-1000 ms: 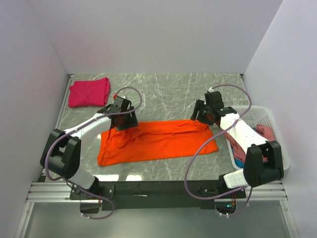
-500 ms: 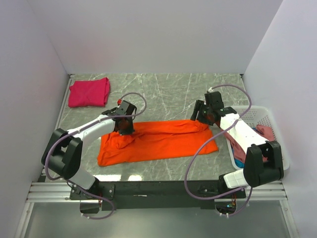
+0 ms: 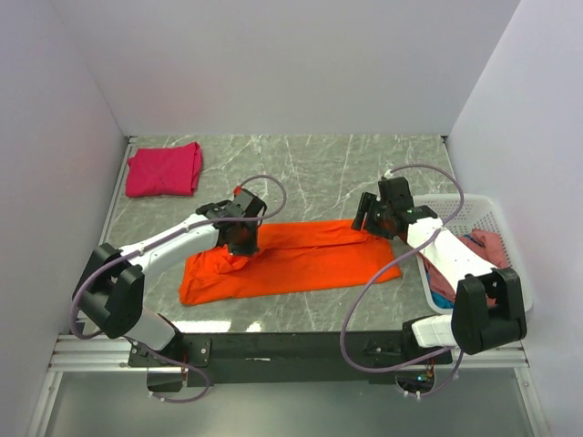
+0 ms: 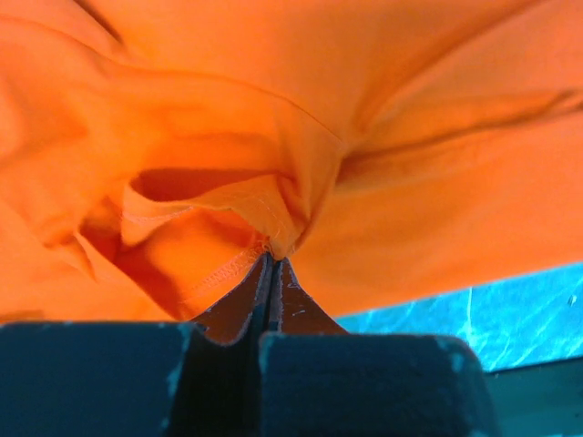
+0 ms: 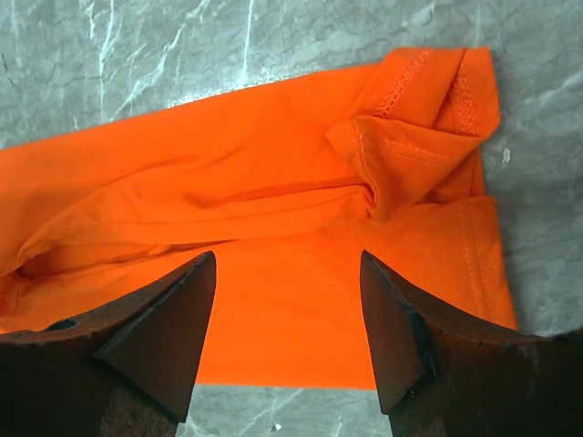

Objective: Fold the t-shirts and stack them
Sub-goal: Fold the tshirt

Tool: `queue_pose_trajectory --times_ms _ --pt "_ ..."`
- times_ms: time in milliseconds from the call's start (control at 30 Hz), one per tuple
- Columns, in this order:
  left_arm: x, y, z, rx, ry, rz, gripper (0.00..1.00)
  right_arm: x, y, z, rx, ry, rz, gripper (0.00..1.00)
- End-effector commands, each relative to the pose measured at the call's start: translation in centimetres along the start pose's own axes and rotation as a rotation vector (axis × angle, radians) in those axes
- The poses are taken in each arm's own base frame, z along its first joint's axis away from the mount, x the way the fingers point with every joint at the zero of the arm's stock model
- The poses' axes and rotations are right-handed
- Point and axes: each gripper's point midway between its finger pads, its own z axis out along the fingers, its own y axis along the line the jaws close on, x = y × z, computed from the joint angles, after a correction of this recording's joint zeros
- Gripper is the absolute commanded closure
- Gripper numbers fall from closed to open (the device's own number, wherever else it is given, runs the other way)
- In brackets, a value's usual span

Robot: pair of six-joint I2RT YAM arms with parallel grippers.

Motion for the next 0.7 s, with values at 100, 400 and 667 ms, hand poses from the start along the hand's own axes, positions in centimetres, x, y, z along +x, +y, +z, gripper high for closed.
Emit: queue_pose_trajectory --times_ms 100,400,667 --pt "2.6 -1.3 -0.5 -0.006 0.098 0.013 0.99 -0.6 0.4 -0.9 -0.029 -0.057 -0.006 0.29" --pt "4.5 -2.8 -3.8 0.071 0.141 0.01 0.11 -0.9 0.4 -1.1 -0.035 -0.073 -0.006 0.29" --pt "-5.4 -1.6 -3.7 0.08 -0.188 -0.156 0.01 -2.0 2.0 -0.8 -0.087 -0.073 -0.004 0.28"
